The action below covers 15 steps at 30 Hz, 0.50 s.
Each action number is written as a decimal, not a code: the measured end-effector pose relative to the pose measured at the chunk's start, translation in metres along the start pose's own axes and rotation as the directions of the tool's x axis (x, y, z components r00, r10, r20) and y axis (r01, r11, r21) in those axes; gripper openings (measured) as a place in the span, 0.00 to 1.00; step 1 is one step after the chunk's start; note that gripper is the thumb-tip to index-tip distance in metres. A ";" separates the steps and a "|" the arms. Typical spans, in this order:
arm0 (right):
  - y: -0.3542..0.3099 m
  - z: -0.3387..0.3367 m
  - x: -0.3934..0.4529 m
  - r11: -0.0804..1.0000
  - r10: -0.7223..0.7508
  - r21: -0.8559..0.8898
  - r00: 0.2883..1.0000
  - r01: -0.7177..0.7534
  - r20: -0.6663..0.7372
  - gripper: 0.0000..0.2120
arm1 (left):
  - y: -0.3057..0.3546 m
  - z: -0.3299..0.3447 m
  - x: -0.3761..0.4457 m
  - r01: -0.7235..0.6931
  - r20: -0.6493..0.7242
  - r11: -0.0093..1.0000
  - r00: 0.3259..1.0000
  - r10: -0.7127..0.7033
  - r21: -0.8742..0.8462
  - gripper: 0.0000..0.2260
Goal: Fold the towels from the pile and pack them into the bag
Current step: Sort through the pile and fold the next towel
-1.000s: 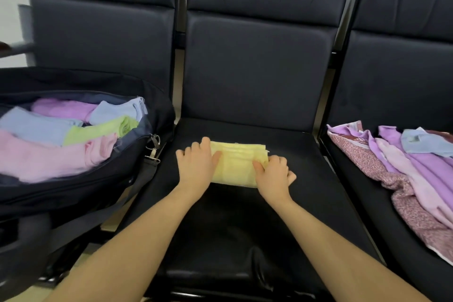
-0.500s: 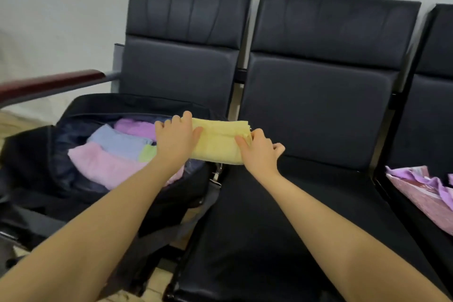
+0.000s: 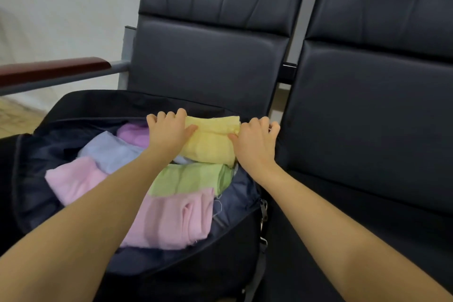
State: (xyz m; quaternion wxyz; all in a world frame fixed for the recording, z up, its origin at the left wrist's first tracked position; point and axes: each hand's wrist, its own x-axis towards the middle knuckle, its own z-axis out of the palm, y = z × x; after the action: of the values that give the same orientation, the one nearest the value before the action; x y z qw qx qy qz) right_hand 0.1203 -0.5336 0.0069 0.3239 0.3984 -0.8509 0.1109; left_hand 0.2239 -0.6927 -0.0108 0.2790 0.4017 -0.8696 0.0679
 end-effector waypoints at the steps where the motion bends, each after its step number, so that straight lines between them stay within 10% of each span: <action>1: -0.002 0.009 0.002 1.000 0.015 -0.023 0.999 -0.016 -0.045 0.17 | -0.003 0.012 0.004 -0.042 -0.014 0.999 0.999 0.042 0.004 0.17; 10: -0.003 0.025 0.017 0.988 0.054 0.157 0.943 -0.002 -0.329 0.15 | -0.006 0.025 0.018 -0.096 -0.360 0.992 0.931 0.060 -0.085 0.17; 15: -0.002 0.015 0.021 0.986 0.066 0.166 0.944 -0.012 -0.323 0.15 | -0.008 0.020 0.019 -0.068 -0.336 0.997 0.940 0.053 -0.036 0.19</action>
State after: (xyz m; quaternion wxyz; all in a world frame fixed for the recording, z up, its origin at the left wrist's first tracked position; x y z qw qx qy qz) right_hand 0.1052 -0.5545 0.0084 0.4250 0.3823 -0.7814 0.2503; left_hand 0.2110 -0.7179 -0.0181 0.4299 0.3508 -0.8227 0.1234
